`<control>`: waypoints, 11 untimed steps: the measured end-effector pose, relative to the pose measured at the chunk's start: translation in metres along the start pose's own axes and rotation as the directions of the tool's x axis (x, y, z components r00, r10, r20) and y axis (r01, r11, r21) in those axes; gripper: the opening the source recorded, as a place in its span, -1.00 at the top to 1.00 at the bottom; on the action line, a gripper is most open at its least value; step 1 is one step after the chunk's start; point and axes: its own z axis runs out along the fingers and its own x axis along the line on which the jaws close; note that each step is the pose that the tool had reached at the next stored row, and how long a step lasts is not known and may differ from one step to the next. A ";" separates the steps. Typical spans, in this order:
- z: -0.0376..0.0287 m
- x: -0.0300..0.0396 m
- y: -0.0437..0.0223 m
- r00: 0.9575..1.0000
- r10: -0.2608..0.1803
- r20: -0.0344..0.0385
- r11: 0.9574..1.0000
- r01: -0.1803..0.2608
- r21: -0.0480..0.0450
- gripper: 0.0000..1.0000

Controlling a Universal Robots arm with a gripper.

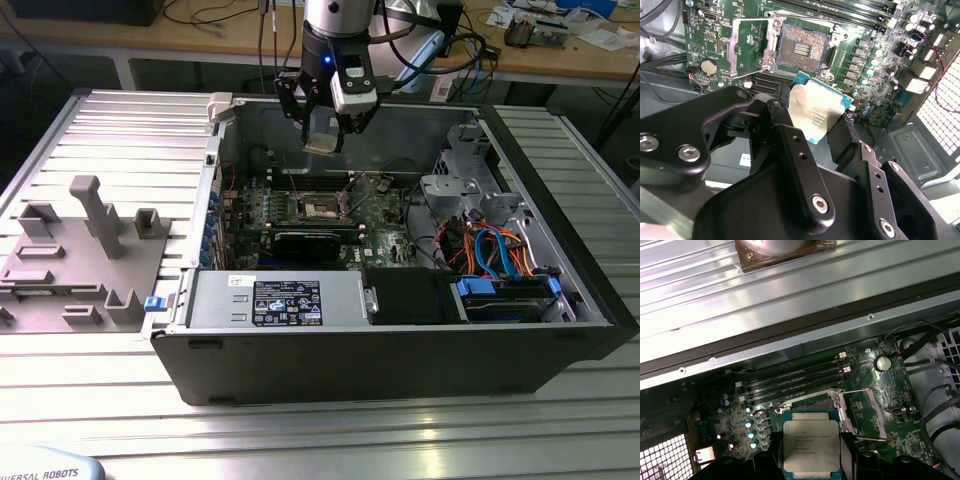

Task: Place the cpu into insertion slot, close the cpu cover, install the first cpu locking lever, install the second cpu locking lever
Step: 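Place the cpu into insertion slot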

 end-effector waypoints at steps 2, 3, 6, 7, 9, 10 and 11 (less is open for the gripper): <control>0.0000 0.0000 0.0000 1.000 0.002 0.000 1.000 -0.002 0.000 -0.08; 0.0000 0.0000 0.0000 1.000 0.003 0.000 1.000 -0.003 0.000 -0.08; 0.0000 0.0000 0.0000 1.000 0.005 0.000 1.000 -0.005 0.000 -0.08; 0.0000 0.0000 0.0000 1.000 0.005 0.000 1.000 -0.005 0.000 -0.08; 0.0000 0.0000 0.0000 1.000 0.006 0.001 1.000 -0.006 0.000 -0.08; 0.0000 0.0000 0.0000 1.000 0.007 0.001 1.000 -0.007 0.000 -0.08; 0.0000 0.0000 0.0000 1.000 0.007 0.001 1.000 -0.007 0.000 -0.08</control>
